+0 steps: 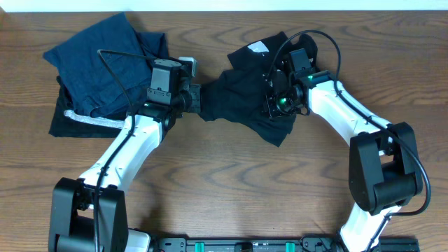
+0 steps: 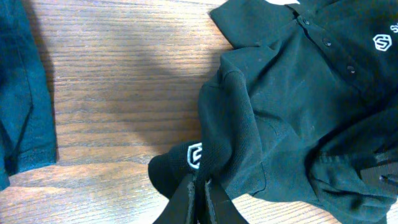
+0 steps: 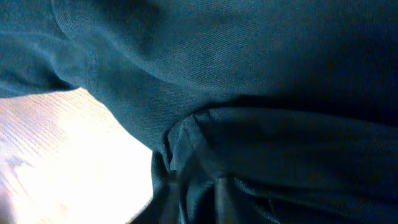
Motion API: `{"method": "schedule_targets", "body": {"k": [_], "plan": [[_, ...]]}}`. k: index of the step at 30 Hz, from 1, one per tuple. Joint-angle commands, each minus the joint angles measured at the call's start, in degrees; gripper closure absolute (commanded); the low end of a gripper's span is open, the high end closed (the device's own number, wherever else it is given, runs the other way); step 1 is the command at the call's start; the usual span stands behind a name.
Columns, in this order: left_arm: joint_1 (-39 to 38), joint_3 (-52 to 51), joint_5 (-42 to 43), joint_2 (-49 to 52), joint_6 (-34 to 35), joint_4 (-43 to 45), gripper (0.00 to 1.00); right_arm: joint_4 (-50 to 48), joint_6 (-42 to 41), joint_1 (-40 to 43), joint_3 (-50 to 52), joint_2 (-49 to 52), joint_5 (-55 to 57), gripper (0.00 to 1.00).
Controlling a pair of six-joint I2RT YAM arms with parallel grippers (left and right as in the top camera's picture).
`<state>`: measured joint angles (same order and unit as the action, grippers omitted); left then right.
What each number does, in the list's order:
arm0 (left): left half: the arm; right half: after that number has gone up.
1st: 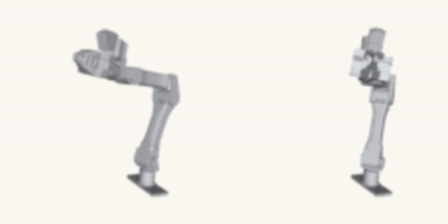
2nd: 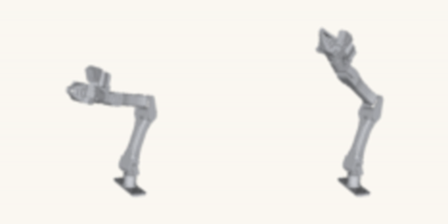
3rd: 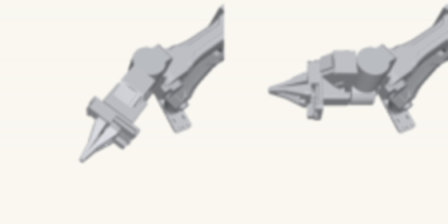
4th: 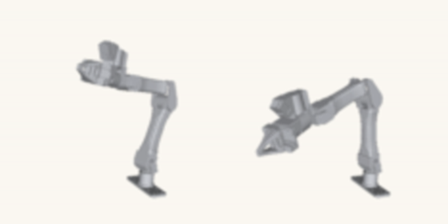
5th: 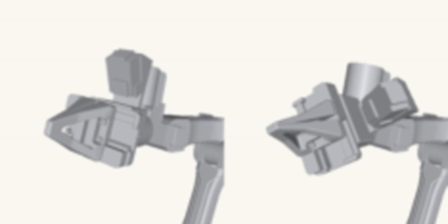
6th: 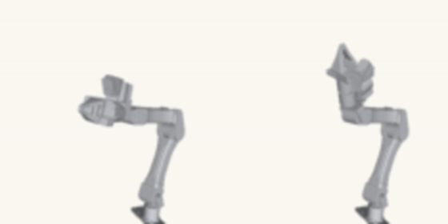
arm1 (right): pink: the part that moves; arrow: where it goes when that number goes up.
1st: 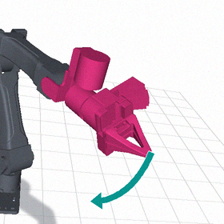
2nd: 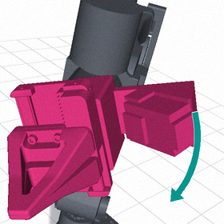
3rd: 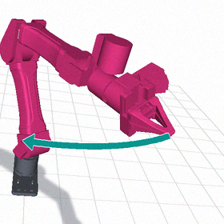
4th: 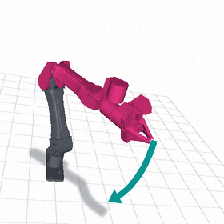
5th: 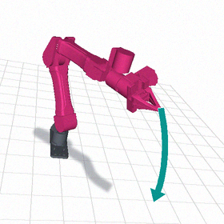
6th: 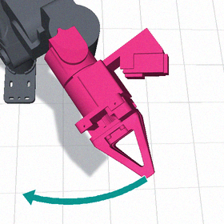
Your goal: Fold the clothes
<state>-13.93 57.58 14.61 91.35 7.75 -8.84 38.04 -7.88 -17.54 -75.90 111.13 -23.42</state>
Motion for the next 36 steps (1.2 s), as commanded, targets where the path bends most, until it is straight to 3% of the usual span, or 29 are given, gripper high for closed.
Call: {"method": "schedule_targets", "body": {"k": [1,11,19,22,31,36], "plan": [[0.0,0.6,-0.6,0.2,0.5,-0.3,0.93,0.3,-0.5,-0.2,0.3,-0.5,-0.6,0.98],[0.0,-1.2,-0.6,4.8,0.5,-0.8,0.94,0.7,-0.5,-0.2,0.3,-0.5,0.9,0.99],[0.0,-1.2,-0.5,11.6,0.5,4.0,0.93,0.8,-0.5,-0.2,0.3,-0.5,0.9,0.99],[0.0,-1.2,-0.5,11.6,0.4,4.0,0.35,0.8,-0.4,-0.2,0.3,-0.5,0.9,0.99],[0.0,-1.2,-0.5,11.6,-4.8,1.5,0.35,0.8,-0.4,-0.2,0.3,-0.5,0.9,0.99],[0.2,-1.2,-1.0,11.6,-12.4,0.5,0.26,0.7,-0.4,-0.2,0.3,-0.5,0.9,0.99]]}}
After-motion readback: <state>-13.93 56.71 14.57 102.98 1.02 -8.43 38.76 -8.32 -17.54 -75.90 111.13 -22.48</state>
